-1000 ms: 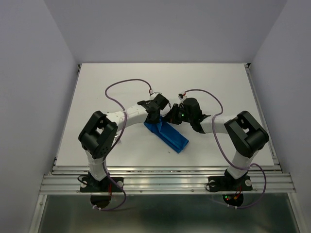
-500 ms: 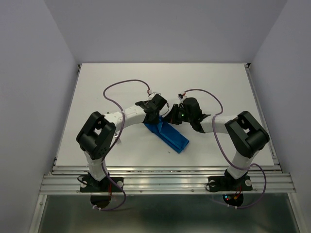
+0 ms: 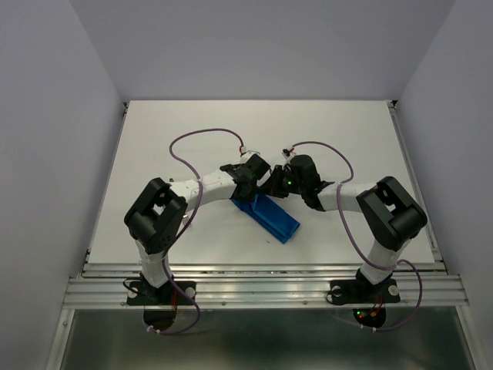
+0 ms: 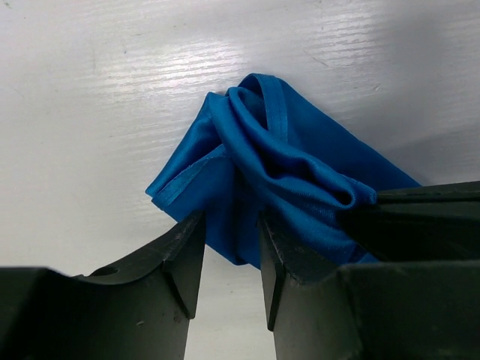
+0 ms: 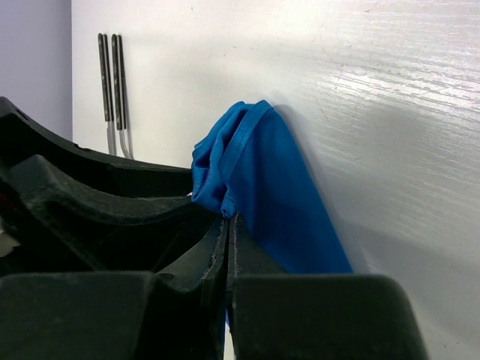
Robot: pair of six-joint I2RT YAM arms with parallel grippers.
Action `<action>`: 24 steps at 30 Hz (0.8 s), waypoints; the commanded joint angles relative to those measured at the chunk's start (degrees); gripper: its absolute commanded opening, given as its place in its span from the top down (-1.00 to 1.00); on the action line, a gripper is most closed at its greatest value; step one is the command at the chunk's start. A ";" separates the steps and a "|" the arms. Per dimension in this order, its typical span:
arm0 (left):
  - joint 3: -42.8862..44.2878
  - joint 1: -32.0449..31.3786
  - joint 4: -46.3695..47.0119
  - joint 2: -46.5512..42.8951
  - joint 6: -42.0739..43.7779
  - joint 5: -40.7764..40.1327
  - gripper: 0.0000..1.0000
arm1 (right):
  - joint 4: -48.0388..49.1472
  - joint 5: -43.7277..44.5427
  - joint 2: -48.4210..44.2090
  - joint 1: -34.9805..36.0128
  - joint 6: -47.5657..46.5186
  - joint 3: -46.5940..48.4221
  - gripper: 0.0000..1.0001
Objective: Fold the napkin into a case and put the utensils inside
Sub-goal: Grasp the top corner of the smaller rectangle folded napkin from the folded napkin.
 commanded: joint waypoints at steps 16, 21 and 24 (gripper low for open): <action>0.90 -1.15 -3.84 4.25 -0.11 -7.86 0.37 | 1.66 -0.50 -0.86 -0.26 -0.17 1.97 0.99; 0.90 -1.42 -3.93 4.51 -0.37 -8.48 0.46 | 1.66 -0.50 -0.78 -0.26 -0.26 2.06 0.99; 1.16 -1.50 -4.28 4.42 -0.64 -8.92 0.63 | 1.57 -0.41 -0.86 -0.26 -0.26 1.97 0.99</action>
